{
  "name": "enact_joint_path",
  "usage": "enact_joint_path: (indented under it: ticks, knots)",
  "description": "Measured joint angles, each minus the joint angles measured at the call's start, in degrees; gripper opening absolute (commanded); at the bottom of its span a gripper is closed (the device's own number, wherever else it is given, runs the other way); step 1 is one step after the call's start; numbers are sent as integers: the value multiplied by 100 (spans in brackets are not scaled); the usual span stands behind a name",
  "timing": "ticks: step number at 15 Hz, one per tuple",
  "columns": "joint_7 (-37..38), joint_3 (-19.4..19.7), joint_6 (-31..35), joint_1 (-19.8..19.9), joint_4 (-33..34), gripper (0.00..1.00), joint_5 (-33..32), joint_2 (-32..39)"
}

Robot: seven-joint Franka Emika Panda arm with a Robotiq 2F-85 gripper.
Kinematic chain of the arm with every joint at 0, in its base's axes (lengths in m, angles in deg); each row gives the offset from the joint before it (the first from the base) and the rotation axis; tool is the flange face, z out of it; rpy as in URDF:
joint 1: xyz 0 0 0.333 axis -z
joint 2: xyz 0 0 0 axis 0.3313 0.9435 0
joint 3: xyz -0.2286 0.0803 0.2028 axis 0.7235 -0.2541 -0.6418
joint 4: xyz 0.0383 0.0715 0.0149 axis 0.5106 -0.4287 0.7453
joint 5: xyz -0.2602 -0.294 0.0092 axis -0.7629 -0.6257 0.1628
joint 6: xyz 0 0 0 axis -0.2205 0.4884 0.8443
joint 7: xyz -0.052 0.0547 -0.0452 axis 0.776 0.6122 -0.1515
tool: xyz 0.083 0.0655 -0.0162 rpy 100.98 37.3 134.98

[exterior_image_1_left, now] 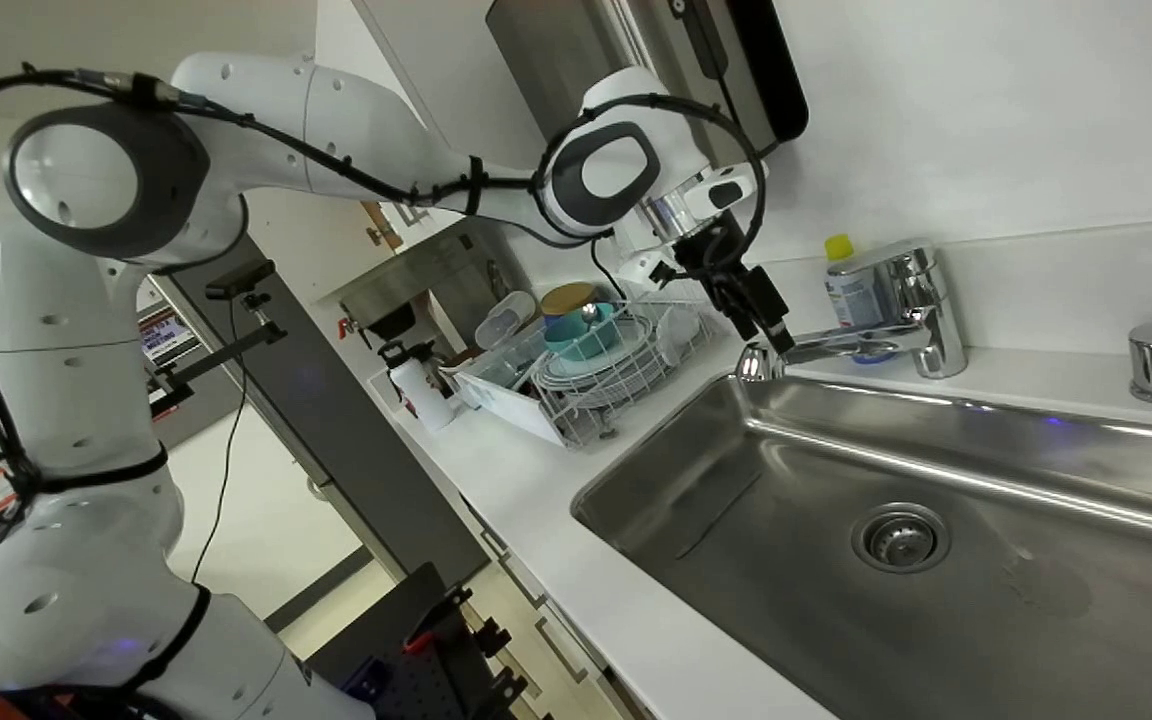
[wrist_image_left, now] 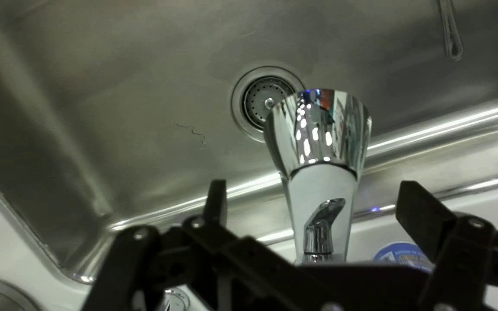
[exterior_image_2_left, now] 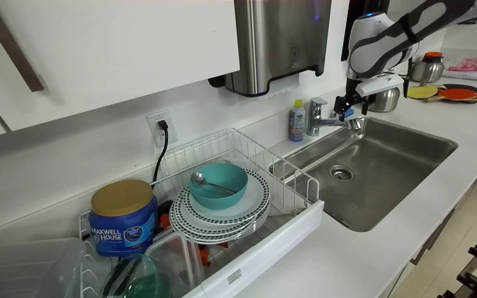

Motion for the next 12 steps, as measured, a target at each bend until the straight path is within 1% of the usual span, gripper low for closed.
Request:
enact_joint_path:
  ticks: [1,2,3,4,6,9,10,12]
  knots:
    - [0,16,0,12,43,100,3,63]
    - [0,21,0,32,85,75,10,125]
    - [-4,20,0,50,124,72,21,180]
    - [-7,20,0,67,163,66,28,229]
    - [-12,20,0,90,224,49,45,308]
    - [-13,16,-1,91,281,27,61,373]
    - [-25,11,-2,91,297,24,62,384]
    - [-151,-7,-8,88,312,23,63,386]
